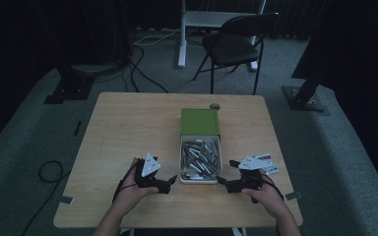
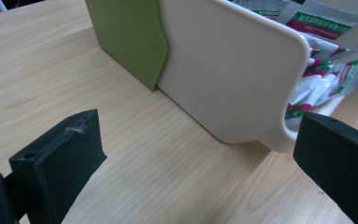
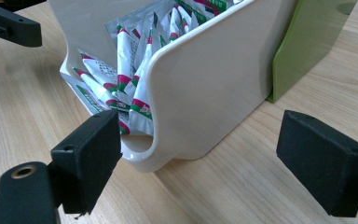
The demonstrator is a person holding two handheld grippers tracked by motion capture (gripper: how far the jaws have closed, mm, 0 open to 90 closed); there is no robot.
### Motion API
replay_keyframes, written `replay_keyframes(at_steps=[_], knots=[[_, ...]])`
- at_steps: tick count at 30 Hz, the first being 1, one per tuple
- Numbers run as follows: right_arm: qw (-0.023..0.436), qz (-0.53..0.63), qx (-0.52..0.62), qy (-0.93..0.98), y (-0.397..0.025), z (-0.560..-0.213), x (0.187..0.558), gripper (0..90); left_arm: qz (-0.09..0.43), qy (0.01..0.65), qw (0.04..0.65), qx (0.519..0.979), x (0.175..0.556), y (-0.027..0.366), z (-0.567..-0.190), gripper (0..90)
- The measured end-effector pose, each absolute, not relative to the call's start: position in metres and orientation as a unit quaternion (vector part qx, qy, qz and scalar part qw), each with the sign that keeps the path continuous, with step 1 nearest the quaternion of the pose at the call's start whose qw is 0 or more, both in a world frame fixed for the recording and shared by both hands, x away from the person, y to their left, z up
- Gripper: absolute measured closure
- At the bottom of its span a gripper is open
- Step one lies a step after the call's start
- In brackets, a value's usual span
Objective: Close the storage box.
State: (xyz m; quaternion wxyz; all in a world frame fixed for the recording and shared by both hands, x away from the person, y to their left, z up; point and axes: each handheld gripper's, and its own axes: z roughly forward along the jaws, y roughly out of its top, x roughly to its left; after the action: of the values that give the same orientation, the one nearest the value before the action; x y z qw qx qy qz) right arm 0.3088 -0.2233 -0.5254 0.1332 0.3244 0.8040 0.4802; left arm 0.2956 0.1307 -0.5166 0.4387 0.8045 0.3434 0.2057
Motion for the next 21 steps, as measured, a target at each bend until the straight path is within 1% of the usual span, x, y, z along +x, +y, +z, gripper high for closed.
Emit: replay_keyframes(at_steps=[9,16,21], knots=[[0.134,0.49,0.34,0.791,-0.226,-0.52,0.315,13.4,0.2,0.329,0.452,0.804,0.3,0.122,-0.514,1.9],[0.137,0.491,0.348,0.787,-0.227,-0.52,0.32,13.3,0.206,0.328,0.473,0.791,0.306,0.117,-0.512,1.9],[0.138,0.489,0.347,0.788,-0.226,-0.519,0.321,12.9,0.205,0.333,0.458,0.798,0.312,0.116,-0.514,1.9]])
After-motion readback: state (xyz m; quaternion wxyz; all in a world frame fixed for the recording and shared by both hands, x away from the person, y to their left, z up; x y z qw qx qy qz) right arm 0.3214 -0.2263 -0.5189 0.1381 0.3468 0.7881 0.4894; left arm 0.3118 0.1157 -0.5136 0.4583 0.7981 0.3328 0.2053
